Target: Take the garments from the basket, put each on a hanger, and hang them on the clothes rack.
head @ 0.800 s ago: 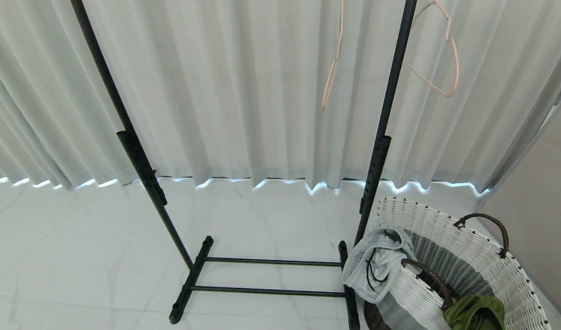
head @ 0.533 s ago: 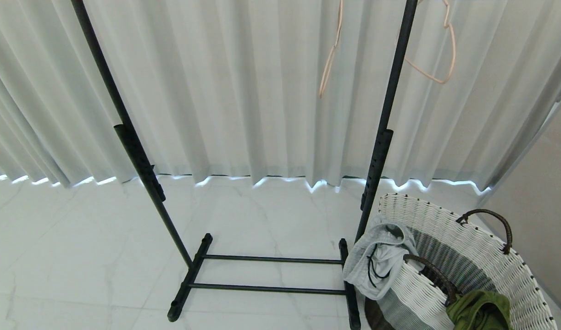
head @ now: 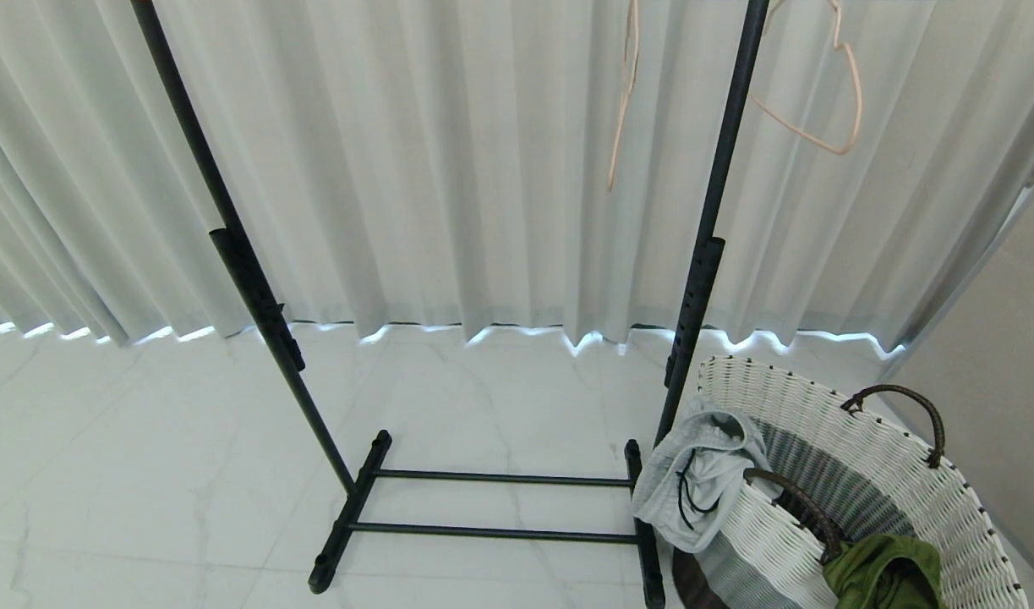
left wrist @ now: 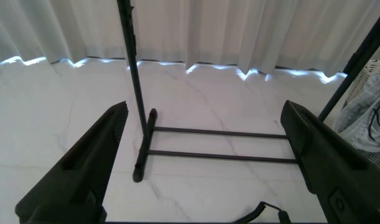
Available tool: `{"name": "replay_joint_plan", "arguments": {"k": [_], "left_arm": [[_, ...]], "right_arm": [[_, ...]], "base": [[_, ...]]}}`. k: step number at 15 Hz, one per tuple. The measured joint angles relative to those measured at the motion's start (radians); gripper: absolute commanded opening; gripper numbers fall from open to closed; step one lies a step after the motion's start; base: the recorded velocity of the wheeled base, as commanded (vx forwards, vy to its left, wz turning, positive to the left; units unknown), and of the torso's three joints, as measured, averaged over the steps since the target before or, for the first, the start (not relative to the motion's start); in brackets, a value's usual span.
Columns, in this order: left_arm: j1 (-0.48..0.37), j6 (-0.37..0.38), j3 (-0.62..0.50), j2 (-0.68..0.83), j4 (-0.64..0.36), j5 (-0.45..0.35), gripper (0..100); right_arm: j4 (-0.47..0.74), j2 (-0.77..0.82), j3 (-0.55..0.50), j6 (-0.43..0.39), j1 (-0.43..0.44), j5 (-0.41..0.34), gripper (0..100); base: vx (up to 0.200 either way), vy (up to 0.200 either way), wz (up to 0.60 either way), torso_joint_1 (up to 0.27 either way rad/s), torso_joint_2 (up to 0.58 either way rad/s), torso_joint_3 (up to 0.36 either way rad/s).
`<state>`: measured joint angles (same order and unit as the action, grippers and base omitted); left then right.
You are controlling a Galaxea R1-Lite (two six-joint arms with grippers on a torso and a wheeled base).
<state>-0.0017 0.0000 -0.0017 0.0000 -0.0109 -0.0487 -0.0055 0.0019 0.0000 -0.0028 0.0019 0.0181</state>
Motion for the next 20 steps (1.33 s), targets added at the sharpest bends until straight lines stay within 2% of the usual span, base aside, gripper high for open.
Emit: {"name": "replay_joint_plan", "arguments": {"k": [4,6,7,10,13,17,20], "left_arm": [[0.0,0.0,0.0,0.0,0.0,0.0,100],[0.0,0.0,0.0,0.0,0.0,0.0,100],[0.0,0.0,0.0,0.0,0.0,0.0,100],[0.0,0.0,0.0,0.0,0.0,0.0,100],[0.0,0.0,0.0,0.0,0.0,0.0,100],[0.0,0.0,0.0,0.0,0.0,0.0,100],[0.0,0.0,0.0,0.0,0.0,0.0,100]], "right_arm": [[-0.021,0.001,-0.015,-0.035,0.002,-0.026,100],[0.014,0.041,-0.092,-0.041,0.019,-0.041,100],[0.034,0.086,-0.134,-0.074,0.033,-0.044,100],[0.071,0.299,-0.211,-0.283,0.063,-0.047,100],[0.054,0.54,-0.255,-0.49,0.072,-0.044,100],[-0.082,0.884,-0.264,-0.702,0.072,-0.034,100],[-0.223,1.096,-0.217,-0.788,0.07,-0.032,100]], "base": [[0.0,0.0,0.0,0.0,0.0,0.0],[0.0,0.0,0.0,0.0,0.0,0.0],[0.0,0.0,0.0,0.0,0.0,0.0],[0.0,0.0,0.0,0.0,0.0,0.0],[0.0,0.0,0.0,0.0,0.0,0.0],[0.0,0.0,0.0,0.0,0.0,0.0],[0.0,0.0,0.0,0.0,0.0,0.0]]}}
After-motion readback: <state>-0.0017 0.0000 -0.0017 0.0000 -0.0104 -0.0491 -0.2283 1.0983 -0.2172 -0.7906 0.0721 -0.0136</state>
